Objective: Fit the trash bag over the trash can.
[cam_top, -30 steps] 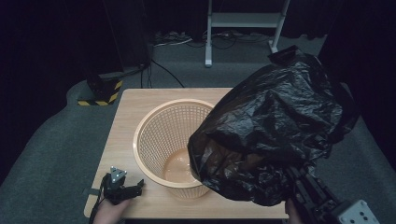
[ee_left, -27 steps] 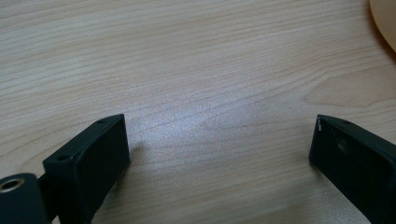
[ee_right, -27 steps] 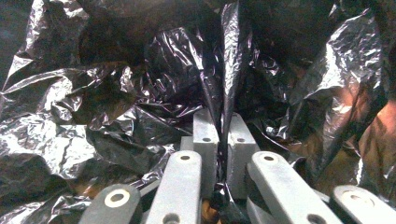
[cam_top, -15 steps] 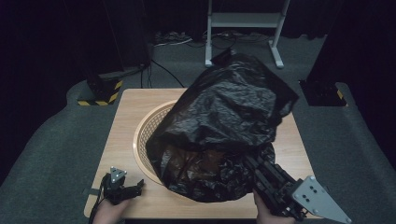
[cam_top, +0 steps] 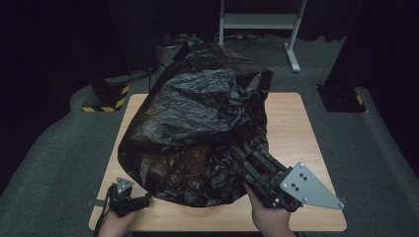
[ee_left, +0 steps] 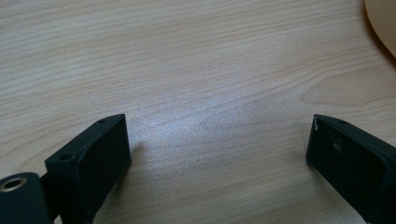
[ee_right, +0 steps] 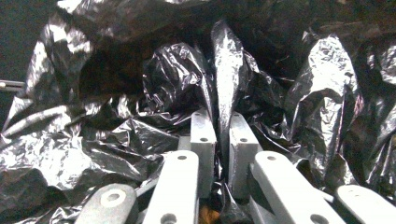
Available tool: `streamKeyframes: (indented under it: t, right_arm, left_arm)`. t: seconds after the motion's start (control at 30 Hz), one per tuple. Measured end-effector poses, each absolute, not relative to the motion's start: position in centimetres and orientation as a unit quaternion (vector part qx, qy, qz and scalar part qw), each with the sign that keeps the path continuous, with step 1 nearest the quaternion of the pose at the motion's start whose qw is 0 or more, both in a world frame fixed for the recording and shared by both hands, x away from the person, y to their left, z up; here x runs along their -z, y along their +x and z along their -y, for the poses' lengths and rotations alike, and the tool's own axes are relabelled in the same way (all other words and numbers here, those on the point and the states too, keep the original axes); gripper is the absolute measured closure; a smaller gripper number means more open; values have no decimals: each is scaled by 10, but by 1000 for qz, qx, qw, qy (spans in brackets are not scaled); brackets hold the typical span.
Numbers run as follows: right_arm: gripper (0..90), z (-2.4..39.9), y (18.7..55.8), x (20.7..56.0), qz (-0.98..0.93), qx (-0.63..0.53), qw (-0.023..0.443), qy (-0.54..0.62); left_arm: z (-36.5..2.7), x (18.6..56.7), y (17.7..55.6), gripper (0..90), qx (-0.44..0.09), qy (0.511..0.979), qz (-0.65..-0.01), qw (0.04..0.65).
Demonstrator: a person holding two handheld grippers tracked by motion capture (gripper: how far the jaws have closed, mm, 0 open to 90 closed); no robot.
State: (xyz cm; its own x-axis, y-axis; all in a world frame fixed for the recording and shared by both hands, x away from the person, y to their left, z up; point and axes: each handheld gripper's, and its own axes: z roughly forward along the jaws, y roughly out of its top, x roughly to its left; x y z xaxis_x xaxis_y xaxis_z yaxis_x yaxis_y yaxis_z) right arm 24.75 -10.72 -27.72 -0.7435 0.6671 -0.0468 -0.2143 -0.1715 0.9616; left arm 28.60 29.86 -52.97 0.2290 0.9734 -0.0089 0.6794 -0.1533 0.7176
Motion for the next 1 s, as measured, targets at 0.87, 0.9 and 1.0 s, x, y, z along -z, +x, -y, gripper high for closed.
streamKeyframes:
  t: [0.87,0.9,1.0]
  right_arm:
    - [771,81,271,264,-545,-760,304,185]
    - [762,80,271,264,-544,-761,303,185]
    - [692,78,273,264,-545,-760,303,184]
  left_arm:
    - [-299,530,285,72,-239,721,-572,309]
    - [-299,530,285,72,-239,721,-572,309]
    - [-299,530,285,73,-239,721,-572,309]
